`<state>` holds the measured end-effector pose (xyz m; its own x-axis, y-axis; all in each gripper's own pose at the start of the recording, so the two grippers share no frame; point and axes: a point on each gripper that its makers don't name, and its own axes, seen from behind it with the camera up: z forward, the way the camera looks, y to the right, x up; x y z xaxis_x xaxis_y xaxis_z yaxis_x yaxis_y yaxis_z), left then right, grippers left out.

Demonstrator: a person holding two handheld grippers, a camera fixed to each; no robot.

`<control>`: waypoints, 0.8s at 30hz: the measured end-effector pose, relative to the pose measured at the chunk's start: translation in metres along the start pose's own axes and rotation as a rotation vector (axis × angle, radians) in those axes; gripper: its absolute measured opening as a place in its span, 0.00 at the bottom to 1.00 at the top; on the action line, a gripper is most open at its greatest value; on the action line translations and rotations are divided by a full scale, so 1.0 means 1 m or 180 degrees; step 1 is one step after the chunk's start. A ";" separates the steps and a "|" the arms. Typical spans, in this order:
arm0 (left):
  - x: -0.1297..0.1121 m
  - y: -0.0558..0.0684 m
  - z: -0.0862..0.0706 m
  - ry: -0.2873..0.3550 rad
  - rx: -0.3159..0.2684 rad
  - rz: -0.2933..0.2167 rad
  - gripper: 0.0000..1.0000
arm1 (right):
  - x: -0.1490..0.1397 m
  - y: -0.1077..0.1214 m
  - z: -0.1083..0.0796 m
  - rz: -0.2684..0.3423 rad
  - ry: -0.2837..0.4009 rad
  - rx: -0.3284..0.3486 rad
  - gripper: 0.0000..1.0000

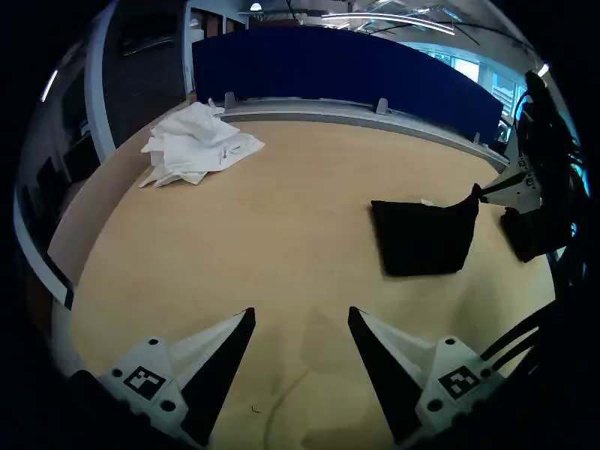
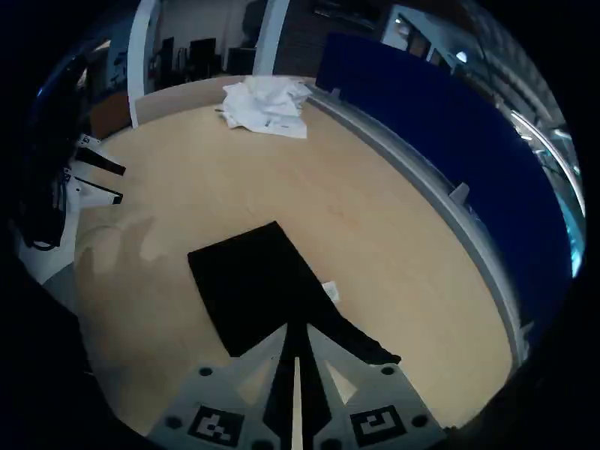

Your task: Fold towel

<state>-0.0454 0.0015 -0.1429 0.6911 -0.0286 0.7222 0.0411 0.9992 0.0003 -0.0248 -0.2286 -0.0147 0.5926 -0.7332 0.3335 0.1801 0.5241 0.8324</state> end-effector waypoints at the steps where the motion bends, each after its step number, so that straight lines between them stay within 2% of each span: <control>1: 0.000 -0.001 -0.001 0.0000 -0.0002 -0.0004 0.92 | 0.001 -0.002 0.001 -0.0004 0.0003 0.0010 0.03; 9: 0.004 -0.005 -0.008 0.0023 -0.0001 -0.0048 0.92 | 0.023 -0.022 0.017 -0.0144 0.0033 0.0159 0.03; 17: 0.002 -0.014 -0.018 0.0067 0.0045 -0.0099 0.92 | 0.050 -0.061 0.047 -0.0458 0.0005 0.0427 0.03; 24: -0.002 -0.015 -0.024 0.0080 0.0057 -0.0208 0.92 | 0.065 -0.089 0.071 -0.0739 -0.0057 0.0612 0.03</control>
<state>-0.0296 -0.0141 -0.1611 0.7054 -0.0942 0.7026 0.0738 0.9955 0.0594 -0.0577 -0.3536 -0.0361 0.5388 -0.8322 0.1308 0.1561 0.2512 0.9553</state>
